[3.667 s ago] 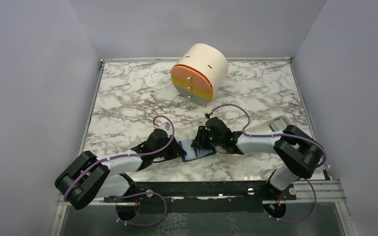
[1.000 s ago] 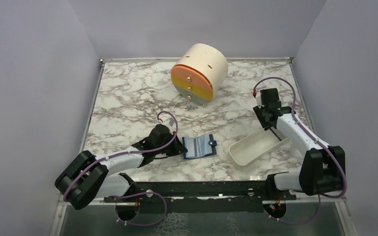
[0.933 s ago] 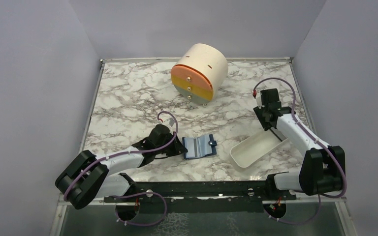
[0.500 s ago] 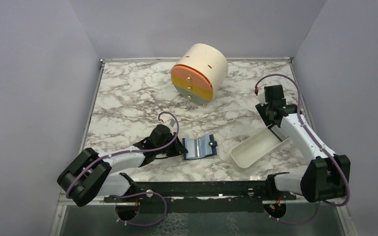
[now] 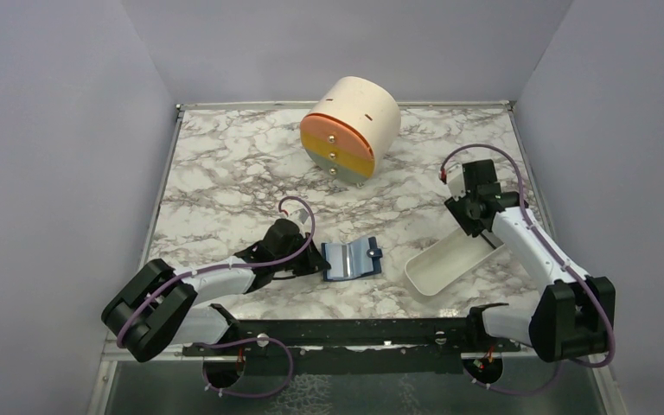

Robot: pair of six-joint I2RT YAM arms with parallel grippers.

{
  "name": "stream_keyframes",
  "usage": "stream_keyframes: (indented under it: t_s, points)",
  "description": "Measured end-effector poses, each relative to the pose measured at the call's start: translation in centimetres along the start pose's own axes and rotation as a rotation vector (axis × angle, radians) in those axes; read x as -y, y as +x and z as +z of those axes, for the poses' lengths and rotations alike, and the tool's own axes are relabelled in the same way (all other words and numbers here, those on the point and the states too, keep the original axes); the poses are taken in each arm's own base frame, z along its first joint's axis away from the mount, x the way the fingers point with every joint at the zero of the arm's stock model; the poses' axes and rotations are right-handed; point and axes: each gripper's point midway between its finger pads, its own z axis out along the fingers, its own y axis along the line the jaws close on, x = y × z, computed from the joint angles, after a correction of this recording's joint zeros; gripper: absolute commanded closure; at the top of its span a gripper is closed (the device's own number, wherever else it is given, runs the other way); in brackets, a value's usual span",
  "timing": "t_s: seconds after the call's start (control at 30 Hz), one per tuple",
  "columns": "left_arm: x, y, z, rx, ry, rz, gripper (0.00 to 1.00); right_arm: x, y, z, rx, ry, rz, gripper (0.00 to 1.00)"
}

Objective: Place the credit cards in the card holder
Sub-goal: Adjust the storage box at the center of the board.

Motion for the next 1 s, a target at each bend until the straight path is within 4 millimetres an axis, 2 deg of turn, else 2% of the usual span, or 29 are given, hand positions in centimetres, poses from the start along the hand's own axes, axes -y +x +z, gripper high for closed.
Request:
stream_keyframes:
  t_s: [0.63,1.0]
  points:
    - [-0.3,0.1,0.3,-0.006,-0.007,-0.003,1.00,0.4,-3.6,2.6,0.104,0.012,0.009,0.50]
    - [-0.3,0.2,0.4,-0.007,-0.007,-0.003,1.00,1.0,-3.3,3.0,0.082,0.053,0.033,0.48]
